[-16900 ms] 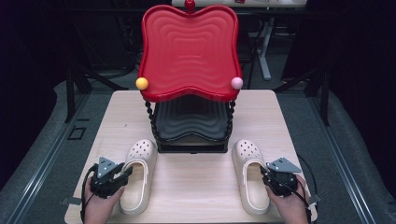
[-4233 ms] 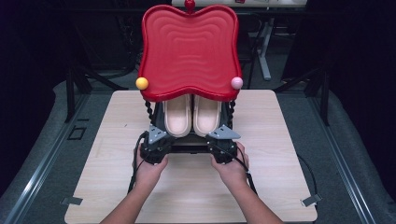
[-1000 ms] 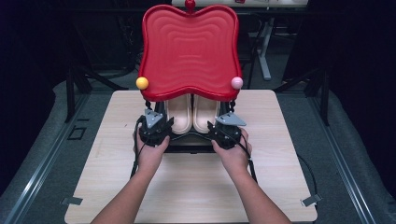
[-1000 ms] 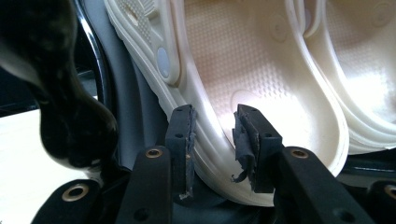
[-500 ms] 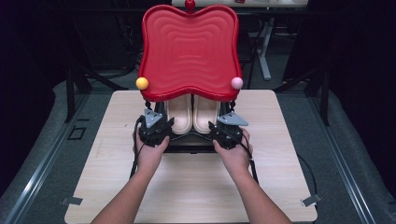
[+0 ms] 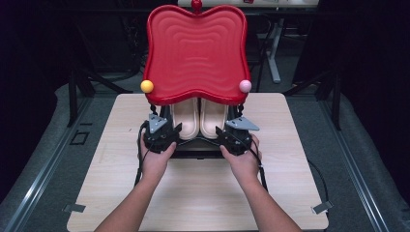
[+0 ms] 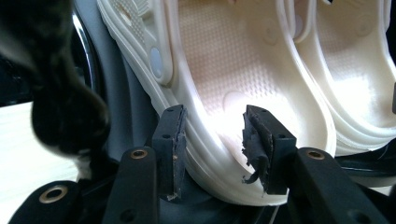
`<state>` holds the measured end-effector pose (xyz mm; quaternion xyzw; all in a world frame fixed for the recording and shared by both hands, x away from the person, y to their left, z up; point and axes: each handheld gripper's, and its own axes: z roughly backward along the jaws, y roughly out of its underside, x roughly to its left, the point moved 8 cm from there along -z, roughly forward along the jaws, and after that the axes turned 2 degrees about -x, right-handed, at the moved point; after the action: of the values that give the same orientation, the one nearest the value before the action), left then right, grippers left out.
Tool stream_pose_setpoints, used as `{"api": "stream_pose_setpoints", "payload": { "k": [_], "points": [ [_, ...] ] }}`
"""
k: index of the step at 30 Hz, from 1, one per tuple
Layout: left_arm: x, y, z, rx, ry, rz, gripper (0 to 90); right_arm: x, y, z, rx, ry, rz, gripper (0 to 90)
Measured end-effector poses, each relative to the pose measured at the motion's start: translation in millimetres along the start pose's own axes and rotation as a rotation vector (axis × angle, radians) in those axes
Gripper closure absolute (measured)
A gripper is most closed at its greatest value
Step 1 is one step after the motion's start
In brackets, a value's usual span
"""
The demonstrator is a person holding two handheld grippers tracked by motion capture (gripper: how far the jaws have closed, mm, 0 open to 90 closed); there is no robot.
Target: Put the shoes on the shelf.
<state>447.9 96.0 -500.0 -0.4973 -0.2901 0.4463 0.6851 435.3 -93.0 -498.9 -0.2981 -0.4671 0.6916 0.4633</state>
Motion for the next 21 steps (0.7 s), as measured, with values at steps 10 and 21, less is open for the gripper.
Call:
{"api": "stream_pose_setpoints", "payload": {
  "k": [10,21],
  "points": [
    [-0.5,4.2,6.7,0.011,0.022,0.012,56.3,6.3,-3.5,11.8,-0.022,-0.016,0.023,59.5],
    [-1.2,6.2,28.4,-0.001,0.047,-0.014,53.9,8.8,-0.9,27.1,-0.019,-0.028,0.052,57.3]
  ]
}}
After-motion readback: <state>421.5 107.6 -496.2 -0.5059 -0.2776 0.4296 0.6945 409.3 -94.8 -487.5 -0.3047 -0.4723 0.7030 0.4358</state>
